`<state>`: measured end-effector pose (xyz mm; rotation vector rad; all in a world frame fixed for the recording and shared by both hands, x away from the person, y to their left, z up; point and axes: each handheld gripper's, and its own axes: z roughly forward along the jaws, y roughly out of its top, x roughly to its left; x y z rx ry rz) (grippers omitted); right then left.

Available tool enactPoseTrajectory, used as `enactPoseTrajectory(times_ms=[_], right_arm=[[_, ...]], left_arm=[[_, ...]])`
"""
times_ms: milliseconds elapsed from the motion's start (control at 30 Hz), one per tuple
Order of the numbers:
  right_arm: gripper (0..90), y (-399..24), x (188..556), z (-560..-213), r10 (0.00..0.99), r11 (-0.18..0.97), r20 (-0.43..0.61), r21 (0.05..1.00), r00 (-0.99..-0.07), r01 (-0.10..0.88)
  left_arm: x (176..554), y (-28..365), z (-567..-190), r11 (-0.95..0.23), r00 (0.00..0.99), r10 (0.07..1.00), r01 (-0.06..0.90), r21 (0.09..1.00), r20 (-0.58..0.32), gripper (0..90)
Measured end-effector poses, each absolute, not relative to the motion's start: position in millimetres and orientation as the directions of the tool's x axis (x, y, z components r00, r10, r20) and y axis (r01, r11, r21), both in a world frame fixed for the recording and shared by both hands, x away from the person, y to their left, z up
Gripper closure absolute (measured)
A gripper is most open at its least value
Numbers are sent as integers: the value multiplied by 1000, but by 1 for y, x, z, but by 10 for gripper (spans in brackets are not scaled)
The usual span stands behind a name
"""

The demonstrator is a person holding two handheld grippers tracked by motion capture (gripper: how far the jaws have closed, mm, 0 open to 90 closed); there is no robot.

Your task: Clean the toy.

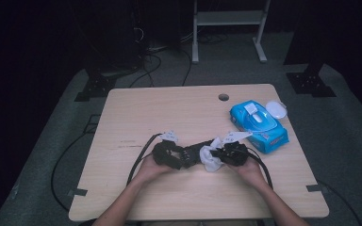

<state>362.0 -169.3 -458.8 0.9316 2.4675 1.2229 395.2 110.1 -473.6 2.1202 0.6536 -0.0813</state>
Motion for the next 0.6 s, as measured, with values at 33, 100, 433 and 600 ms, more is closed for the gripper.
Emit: enactPoseTrajectory(times_ms=[33,100,433,600], right_arm=[[844,-169,361,-459,631,456,59,779,-774,431],[844,-169,361,-459,628,457,56,781,-777,426],[845,-169,358,-460,620,473,29,784,-784,403],[845,-167,356,-460,620,483,7,784,-784,389]], left_arm=[[396,111,-474,-457,854,425,488,744,-299,152],[399,113,-475,-434,838,434,517,737,-332,157],[407,116,-481,-388,786,413,609,692,-460,252],[405,115,-479,-415,798,415,594,689,-437,282]])
